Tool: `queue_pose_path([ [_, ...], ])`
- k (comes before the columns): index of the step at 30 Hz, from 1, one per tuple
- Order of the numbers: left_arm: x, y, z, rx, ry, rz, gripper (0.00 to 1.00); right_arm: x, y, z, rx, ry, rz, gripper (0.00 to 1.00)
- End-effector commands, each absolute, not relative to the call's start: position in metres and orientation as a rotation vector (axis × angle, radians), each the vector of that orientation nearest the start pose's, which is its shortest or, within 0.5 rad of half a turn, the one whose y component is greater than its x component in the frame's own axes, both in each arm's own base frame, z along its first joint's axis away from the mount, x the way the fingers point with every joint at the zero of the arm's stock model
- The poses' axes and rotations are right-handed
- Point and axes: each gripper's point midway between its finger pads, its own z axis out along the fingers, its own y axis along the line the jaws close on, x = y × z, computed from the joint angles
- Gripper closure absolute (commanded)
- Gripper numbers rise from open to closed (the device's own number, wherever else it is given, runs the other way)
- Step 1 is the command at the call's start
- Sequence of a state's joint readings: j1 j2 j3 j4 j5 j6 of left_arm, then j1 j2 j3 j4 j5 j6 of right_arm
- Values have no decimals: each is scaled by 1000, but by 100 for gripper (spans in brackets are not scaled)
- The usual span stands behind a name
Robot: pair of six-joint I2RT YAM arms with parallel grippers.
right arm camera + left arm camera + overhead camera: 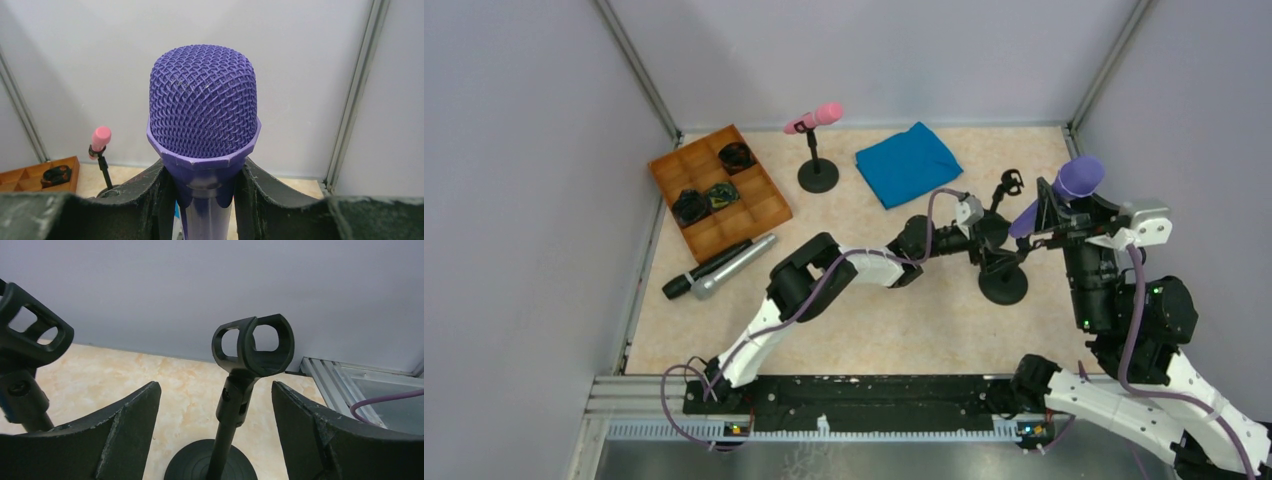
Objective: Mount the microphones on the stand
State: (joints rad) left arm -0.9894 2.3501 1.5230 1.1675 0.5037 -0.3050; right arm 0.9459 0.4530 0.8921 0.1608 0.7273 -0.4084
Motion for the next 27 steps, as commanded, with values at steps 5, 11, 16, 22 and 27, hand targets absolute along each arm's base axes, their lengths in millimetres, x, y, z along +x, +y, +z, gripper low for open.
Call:
queue_pose_path([
  [5, 250, -614, 190, 945, 1046, -1451, 18, 193, 56, 475, -45, 1106, 187, 100],
  [11, 243, -631, 183, 954, 1061, -1482, 27, 193, 55, 472, -41, 1114, 198, 100],
  [16, 243, -636, 186, 950, 1055, -1501, 42, 192, 53, 468, -36, 1124, 195, 100],
  [22, 239, -630, 190, 968, 1046, -1481, 66, 194, 54, 463, -38, 1131, 190, 100],
  [27, 240, -612, 204, 955, 1035, -1410, 96, 195, 57, 461, -43, 1134, 191, 100],
])
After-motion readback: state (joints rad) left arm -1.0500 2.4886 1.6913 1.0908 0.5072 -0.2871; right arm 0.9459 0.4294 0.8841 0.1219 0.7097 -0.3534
